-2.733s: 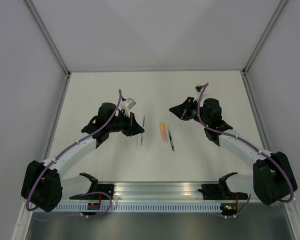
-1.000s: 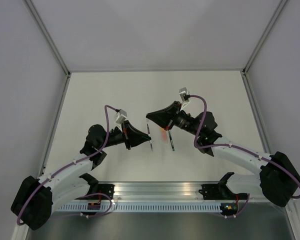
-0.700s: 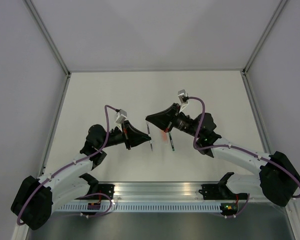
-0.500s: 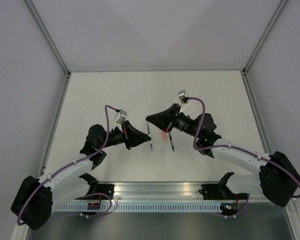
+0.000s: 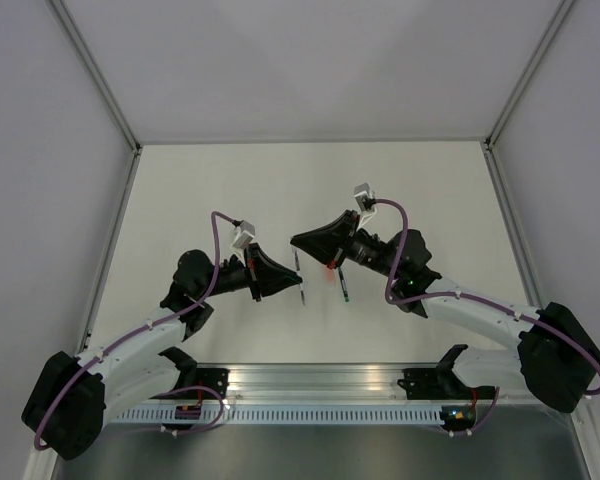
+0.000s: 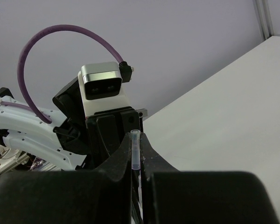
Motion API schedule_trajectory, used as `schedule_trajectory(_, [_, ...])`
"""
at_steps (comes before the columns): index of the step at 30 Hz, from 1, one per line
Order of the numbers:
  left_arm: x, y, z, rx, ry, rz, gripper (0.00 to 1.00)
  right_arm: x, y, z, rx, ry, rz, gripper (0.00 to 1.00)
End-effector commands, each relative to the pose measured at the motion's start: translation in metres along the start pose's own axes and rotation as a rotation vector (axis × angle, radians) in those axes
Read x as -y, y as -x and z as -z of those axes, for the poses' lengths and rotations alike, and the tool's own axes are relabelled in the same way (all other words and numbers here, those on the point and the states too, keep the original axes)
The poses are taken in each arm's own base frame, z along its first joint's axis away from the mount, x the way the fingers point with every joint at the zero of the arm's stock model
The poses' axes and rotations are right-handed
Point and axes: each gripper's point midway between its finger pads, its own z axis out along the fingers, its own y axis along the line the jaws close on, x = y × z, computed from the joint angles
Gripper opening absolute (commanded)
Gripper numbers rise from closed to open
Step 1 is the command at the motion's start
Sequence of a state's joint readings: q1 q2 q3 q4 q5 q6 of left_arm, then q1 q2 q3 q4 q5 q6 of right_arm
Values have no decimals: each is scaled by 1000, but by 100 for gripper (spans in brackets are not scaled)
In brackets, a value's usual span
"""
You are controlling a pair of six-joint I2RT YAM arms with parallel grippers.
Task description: Insert the pens into the pen caps
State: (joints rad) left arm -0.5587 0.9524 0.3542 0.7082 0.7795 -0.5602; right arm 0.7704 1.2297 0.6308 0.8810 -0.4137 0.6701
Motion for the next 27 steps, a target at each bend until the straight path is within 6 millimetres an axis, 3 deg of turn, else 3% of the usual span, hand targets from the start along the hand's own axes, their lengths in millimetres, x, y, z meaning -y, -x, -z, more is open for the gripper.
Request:
schedule_trajectory(1, [11,13,-1,38,-44,-45,2,-8,5,-3,3,27,41,0])
schedule_trajectory(27, [8,10,-1,26,-32,-35,2,-5,14,-9,2,1,82,0])
